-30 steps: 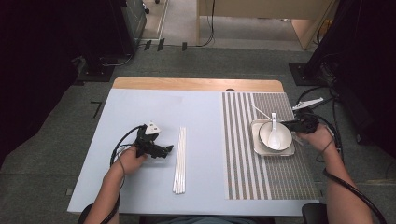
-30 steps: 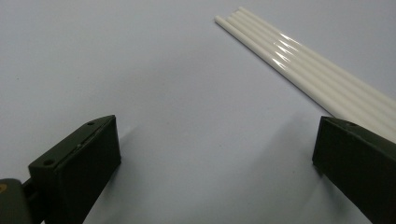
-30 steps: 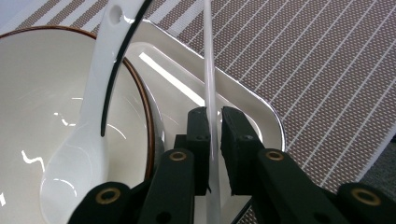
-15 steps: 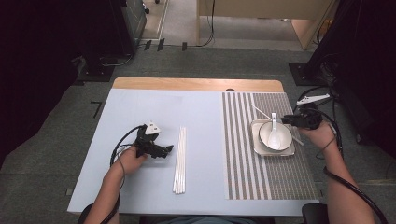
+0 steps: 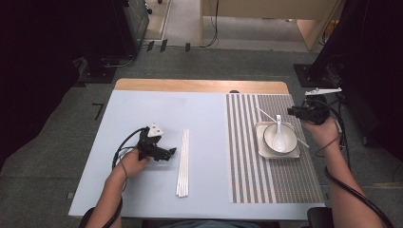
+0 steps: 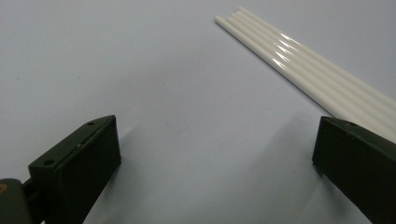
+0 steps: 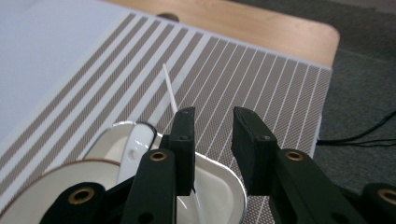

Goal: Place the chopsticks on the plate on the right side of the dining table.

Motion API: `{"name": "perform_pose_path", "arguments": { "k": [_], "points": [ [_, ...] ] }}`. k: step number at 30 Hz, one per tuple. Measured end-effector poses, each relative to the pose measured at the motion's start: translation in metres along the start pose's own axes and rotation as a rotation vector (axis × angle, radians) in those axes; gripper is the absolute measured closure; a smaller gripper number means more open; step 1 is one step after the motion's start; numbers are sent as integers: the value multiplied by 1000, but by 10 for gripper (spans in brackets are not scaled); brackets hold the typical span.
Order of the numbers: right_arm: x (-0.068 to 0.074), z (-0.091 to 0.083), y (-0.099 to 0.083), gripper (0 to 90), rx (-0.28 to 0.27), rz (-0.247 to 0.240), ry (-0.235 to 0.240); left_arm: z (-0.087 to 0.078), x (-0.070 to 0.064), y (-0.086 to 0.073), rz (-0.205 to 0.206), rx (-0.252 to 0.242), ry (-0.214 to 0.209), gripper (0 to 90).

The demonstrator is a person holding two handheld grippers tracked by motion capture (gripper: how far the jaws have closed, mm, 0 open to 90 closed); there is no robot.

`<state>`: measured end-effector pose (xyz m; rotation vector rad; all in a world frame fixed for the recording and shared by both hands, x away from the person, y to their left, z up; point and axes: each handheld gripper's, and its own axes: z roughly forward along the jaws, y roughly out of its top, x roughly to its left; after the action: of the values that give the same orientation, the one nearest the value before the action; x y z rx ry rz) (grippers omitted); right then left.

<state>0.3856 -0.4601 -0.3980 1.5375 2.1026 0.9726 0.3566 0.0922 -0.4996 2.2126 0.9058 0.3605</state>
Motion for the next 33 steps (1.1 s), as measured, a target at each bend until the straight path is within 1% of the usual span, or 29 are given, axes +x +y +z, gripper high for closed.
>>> {"name": "perform_pose_path", "arguments": {
  "k": [3,7,8,10,14,18,19,21,24,29,33],
  "points": [
    [9,-5,4,680,-18,21,-7,0,0,0,0,1,0,5],
    [22,-9,7,616,-27,52,11,0,0,0,-1,1,0,5],
    [26,-9,8,608,-30,57,8,0,0,0,-1,1,0,5],
    [34,-11,9,583,-32,49,-6,0,0,0,-1,0,0,5],
    [51,-14,9,546,-49,49,-7,0,0,0,1,0,1,5],
    [70,-16,8,545,-51,15,-19,0,0,0,0,0,2,5],
    [74,-16,8,537,-51,7,-28,0,0,0,0,-1,2,5],
    [83,-16,7,511,-54,3,-32,0,0,0,0,-1,2,5],
    [92,-14,5,496,-54,7,-15,0,0,0,-2,-1,2,5],
    [108,-14,4,495,-64,-16,0,0,0,0,-2,-2,2,5],
    [121,-15,2,495,-71,-22,24,0,0,0,-3,-2,2,5]
  ]
}}
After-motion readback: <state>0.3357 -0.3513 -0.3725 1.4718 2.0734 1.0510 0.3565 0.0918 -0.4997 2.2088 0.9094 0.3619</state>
